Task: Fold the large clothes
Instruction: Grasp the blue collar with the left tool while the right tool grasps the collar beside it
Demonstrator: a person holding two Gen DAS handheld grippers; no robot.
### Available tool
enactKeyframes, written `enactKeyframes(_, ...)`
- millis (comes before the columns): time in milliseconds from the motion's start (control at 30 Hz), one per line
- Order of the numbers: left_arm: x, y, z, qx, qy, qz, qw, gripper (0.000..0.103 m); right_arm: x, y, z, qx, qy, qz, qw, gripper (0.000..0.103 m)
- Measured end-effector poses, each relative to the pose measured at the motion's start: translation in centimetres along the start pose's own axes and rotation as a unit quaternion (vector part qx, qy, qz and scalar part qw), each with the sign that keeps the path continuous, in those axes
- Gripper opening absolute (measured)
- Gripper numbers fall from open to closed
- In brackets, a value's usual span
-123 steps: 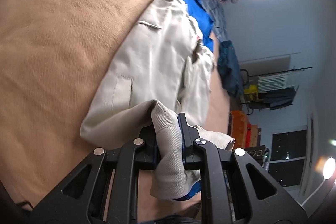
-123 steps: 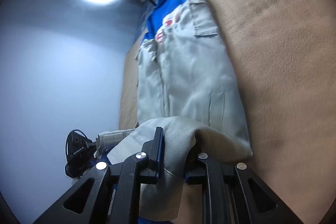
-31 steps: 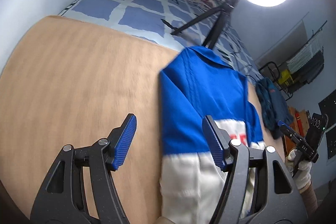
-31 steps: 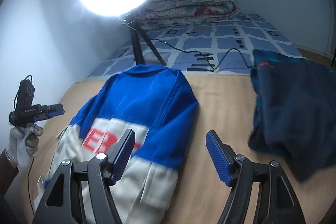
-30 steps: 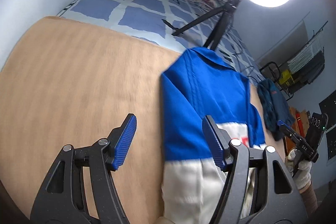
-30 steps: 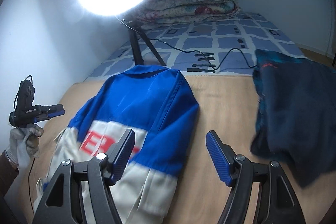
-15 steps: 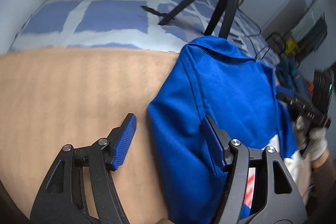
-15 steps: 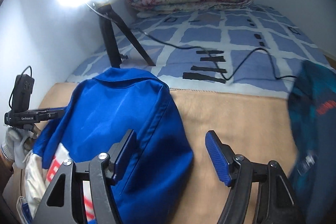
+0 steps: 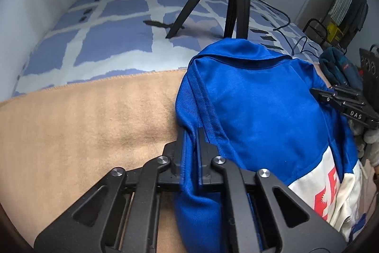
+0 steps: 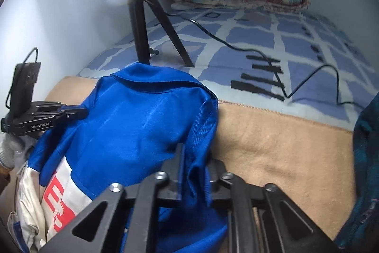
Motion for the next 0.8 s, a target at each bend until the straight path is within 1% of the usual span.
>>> enactKeyframes(67, -0.7, -0.1, -0.3, 0.006, -0.004, -0.012, 0.9999, 0.002, -0.6, -0.2, 0.3, 0.000, 0.012, -0.005, 1.000, 0.004)
enactKeyframes(167, -2.3, -0.2, -0.6, 0.001, -0.008, -0.037, 0.9993, 0.002, -2.1, -0.7, 1.0, -0.005, 0.024, -0.026, 0.999, 0.003)
enactKeyframes(300, -4.7, -0.4, -0.8, -0.008, -0.009, -0.068, 0.9976, 0.001, -4.5, -1.4, 1.9, -0.002, 0.025, -0.054, 0.998, 0.002)
enactKeyframes(400, -6.9, -0.4, -1.4, -0.008, -0.005, -0.091, 0.9958, 0.001, -6.2, -1.7, 3.1, -0.011, 0.026, -0.068, 0.997, 0.002)
enactKeyframes(533, -9.3, 0.1, -2.4, 0.001, -0.001, -0.108, 0.9941, 0.000, -8.7, -1.8, 4.9, -0.029, 0.029, -0.083, 0.996, 0.001)
enactKeyframes(633, -11.3, 0.8, -3.2, 0.010, -0.004, -0.120, 0.9927, 0.000, -10.7, -1.5, 5.7, -0.031, 0.027, -0.096, 0.994, 0.001)
enactKeyframes(800, -15.2, 2.2, -3.9, 0.005, 0.004, -0.137, 0.9905, 0.000, -14.8, -0.4, 7.3, -0.030, 0.021, -0.120, 0.992, 0.001)
Point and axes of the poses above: each gripper's, at about its wrist camera, not at the fingertips, and x roughly the way its jaws point, z to its left, y to its underside, the point moved 3 cm from there along x, roughly the way its jaws point, and after that the axes turned 2 degrees about -z, right-handed, at the moved point
